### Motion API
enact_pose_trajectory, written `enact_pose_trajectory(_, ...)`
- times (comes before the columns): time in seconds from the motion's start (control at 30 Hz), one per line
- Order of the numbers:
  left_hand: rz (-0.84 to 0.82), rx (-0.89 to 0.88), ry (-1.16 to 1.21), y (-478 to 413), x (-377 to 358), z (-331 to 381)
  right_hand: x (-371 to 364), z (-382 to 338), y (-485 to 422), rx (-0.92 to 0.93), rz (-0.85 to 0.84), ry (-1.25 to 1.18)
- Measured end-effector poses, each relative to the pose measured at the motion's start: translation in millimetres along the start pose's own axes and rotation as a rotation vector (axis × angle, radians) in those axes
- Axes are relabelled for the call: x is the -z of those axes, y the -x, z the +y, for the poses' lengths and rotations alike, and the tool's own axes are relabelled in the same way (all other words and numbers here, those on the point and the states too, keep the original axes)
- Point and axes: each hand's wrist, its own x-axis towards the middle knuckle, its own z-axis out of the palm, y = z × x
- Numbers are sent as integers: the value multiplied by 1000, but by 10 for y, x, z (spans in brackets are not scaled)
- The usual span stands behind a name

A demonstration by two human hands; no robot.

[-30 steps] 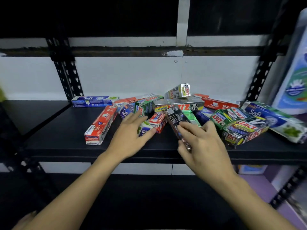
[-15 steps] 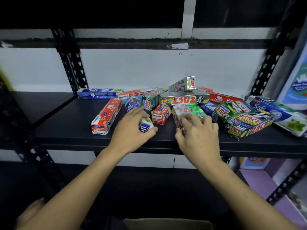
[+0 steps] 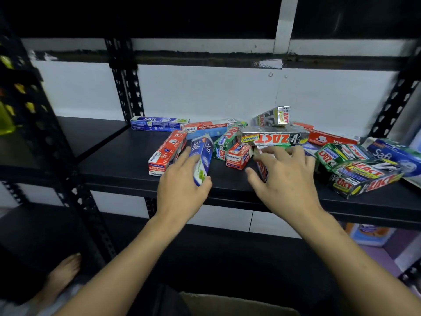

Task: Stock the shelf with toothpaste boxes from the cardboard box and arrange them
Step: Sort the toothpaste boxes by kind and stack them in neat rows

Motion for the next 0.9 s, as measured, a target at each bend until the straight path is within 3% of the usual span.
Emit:
enact_pose_trajectory(0.17,3,-58,37,-20,189,45,-6,-146,-80,53,-95,-142)
enact_pose_trajectory(0.3,-100,-62,-106,-44,280,15,-29,-226,-173,66,-154,-185)
enact_pose_trajectory(0.4,-150,-18,-85,-24,257,-35,-45,-266,-229,70,-193,-199)
enact_pose_trajectory(0.57,-31,56,22,46,196,-107,-101,-301,-260,76,-230,-219)
enact_pose_trajectory(0.9,64,28,81,52,251,-49,-111,-308,-335,98,-242,-223)
